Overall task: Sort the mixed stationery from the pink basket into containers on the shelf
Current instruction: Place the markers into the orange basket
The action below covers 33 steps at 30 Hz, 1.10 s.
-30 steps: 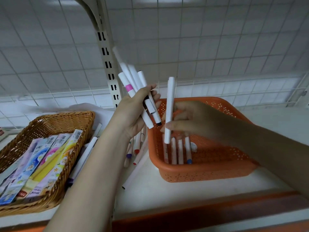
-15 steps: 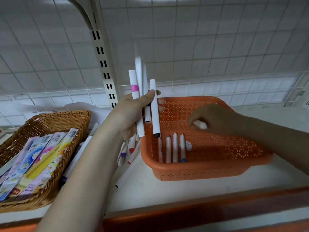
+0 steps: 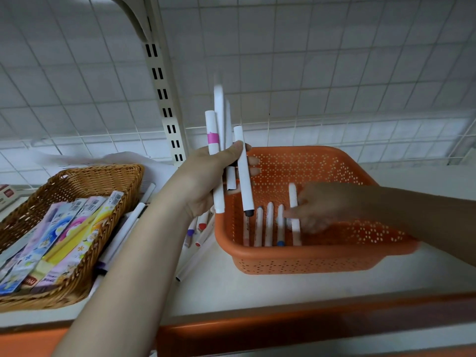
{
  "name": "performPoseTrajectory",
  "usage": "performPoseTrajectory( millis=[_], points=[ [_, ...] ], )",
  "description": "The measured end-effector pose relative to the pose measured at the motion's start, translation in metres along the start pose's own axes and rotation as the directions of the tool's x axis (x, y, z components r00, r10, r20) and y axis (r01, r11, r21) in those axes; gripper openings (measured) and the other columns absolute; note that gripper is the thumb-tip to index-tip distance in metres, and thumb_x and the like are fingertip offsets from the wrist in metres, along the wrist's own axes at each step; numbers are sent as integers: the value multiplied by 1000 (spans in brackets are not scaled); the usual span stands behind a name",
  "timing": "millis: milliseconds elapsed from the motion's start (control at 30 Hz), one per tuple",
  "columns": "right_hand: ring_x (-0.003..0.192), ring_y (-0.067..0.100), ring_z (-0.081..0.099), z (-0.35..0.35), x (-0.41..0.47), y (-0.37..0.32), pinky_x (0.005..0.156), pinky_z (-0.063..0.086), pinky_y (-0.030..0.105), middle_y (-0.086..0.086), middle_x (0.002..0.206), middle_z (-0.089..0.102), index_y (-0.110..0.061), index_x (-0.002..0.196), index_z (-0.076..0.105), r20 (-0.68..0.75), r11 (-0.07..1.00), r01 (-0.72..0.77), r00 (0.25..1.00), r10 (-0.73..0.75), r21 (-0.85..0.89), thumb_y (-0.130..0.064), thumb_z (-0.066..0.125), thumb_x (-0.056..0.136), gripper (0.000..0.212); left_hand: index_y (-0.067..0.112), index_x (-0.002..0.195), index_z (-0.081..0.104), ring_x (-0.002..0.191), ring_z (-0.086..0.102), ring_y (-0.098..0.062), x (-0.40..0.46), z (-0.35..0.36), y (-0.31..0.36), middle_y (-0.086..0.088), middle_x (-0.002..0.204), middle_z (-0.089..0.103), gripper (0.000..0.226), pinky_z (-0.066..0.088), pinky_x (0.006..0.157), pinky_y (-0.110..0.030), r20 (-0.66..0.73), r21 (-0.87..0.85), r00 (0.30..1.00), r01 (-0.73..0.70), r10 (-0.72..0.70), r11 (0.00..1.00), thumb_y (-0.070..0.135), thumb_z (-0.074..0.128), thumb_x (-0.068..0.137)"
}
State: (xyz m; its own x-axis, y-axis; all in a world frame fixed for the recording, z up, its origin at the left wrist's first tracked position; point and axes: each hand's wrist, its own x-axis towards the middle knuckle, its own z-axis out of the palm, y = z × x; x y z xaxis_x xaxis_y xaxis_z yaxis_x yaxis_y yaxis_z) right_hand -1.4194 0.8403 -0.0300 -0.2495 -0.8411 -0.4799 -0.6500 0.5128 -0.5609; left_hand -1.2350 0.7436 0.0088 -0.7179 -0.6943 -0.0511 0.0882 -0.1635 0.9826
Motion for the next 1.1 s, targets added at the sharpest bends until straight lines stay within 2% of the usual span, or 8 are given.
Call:
performPoseTrajectory(
  millis=[100, 233, 500, 567, 700, 833, 933, 1100],
  points=[
    [58, 10, 62, -7, -5, -14, 47, 45, 16, 2, 76, 70, -5, 95, 68, -67, 975, 33, 997, -49, -221, -47, 48, 93, 47, 8, 92, 65, 72, 67, -15, 1, 2, -2, -4, 75, 70, 19, 57, 69, -28, -9, -17, 1000, 10, -10, 1000, 24, 55, 93],
    [67, 2, 64, -17, -34, -56, 52, 45, 15, -9, 82, 72, -24, 95, 68, -232, 927, 368, 910, -343, 75, -58, 52, 77, 41, 5, 89, 65, 71, 65, -21, 5, 11, -2, -10, 76, 66, 20, 58, 73, -33, -43, -151, 999, 4, -11, 988, 20, 52, 95],
    [64, -2, 64, -9, -42, -45, 58, 47, 8, -3, 89, 70, -15, 99, 66, -441, 823, 568, 736, -513, -9, -12, 66, 86, 14, 6, 105, 61, 57, 60, -10, 2, 11, -2, -2, 63, 63, 27, 54, 56, -22, -17, -79, 999, -32, 31, 996, 27, 47, 97],
    [77, -5, 61, -18, -40, -30, 72, 44, 3, -9, 100, 66, -14, 101, 70, -429, 830, 503, 712, -555, -240, -5, 63, 86, 19, 7, 106, 58, 48, 49, -5, 2, 8, -4, 4, 54, 54, 27, 45, 52, -19, -37, -48, 997, -64, 62, 997, 29, 45, 97],
    [75, 26, 66, -34, 125, 76, 68, 50, 16, 24, 106, 67, -9, 94, 75, -586, 992, -128, 805, 92, -20, 15, 44, 91, 39, 8, 103, 59, 51, 54, -9, -3, 12, -4, 1, 61, 63, 25, 53, 57, -21, 45, -40, 997, -63, 64, 997, 26, 44, 97],
    [60, 24, 63, -9, 8, 18, 49, 48, 20, 15, 70, 67, -8, 79, 69, -171, 940, 334, 932, -318, 69, -12, 52, 94, 23, 4, 97, 61, 55, 62, -12, -5, 18, -3, -4, 67, 68, 23, 56, 58, -22, 140, -93, 990, -18, 31, 996, 21, 45, 97],
    [55, 9, 53, -25, -31, -45, 40, 37, 19, 5, 78, 64, -15, 98, 67, -426, 687, 611, 783, -453, 393, -37, 50, 94, 28, 3, 95, 61, 58, 66, -14, -9, 29, -5, -5, 68, 69, 25, 57, 63, -25, 225, -59, 974, 28, -14, 998, 21, 44, 96],
    [45, 5, 36, -31, -30, -59, 42, 34, 16, 2, 59, 41, -8, 84, 67, -519, 643, 670, 723, -455, 371, -18, 57, 92, 16, 9, 94, 63, 75, 72, -17, -15, 36, -5, -9, 82, 74, 27, 58, 69, -32, 283, 99, 957, 42, -69, 994, 30, 46, 91]
  ],
)
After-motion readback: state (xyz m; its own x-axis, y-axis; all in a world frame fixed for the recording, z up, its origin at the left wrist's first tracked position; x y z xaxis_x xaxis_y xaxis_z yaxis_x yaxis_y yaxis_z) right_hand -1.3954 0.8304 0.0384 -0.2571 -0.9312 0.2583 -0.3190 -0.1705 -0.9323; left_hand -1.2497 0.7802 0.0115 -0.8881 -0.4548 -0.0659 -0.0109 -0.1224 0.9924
